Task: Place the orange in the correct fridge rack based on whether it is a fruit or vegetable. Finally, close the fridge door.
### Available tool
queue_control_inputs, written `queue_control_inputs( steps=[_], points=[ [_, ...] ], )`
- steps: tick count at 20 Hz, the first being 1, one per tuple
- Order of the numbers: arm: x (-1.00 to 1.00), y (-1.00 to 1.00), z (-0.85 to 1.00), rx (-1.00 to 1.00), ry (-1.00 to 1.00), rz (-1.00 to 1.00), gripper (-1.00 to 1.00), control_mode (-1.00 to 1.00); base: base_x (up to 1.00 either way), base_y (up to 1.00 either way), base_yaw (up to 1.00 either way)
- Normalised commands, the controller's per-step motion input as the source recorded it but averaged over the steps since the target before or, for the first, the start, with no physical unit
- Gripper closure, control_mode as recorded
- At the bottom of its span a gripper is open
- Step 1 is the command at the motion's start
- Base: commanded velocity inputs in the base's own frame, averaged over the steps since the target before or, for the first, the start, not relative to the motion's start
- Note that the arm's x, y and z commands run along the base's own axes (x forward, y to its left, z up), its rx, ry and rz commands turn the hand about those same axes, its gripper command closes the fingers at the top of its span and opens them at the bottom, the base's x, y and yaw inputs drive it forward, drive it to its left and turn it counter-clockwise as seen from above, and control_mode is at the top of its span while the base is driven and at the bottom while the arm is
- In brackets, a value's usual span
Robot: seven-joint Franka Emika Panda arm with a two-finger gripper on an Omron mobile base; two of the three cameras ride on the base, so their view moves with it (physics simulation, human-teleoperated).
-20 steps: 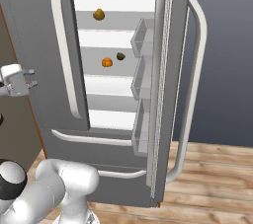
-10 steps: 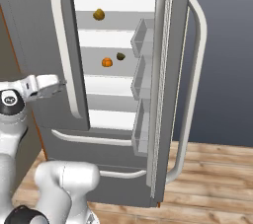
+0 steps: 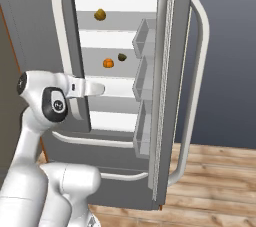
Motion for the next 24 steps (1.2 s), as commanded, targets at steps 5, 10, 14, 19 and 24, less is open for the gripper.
queue_control_inputs(
  steps=[5, 10, 14, 19, 24],
  points=[
    [-0.32, -1.00, 0.09, 0.47, -0.23, 0.00, -1.00, -1.00, 0.00, 0.00, 0.00],
    [-0.43, -1.00, 0.00, 0.49, -0.29, 0.00, -1.00, -1.00, 0.00, 0.00, 0.00],
    [-0.55, -1.00, 0.00, 0.49, -0.28, 0.00, -1.00, -1.00, 0.00, 0.00, 0.00],
    [-0.59, -1.00, 0.00, 0.43, -0.23, 0.03, -1.00, -1.00, 0.00, 0.00, 0.00],
    [-0.29, -1.00, 0.00, 0.42, -0.22, 0.04, -1.00, -1.00, 0.00, 0.00, 0.00]
  ],
)
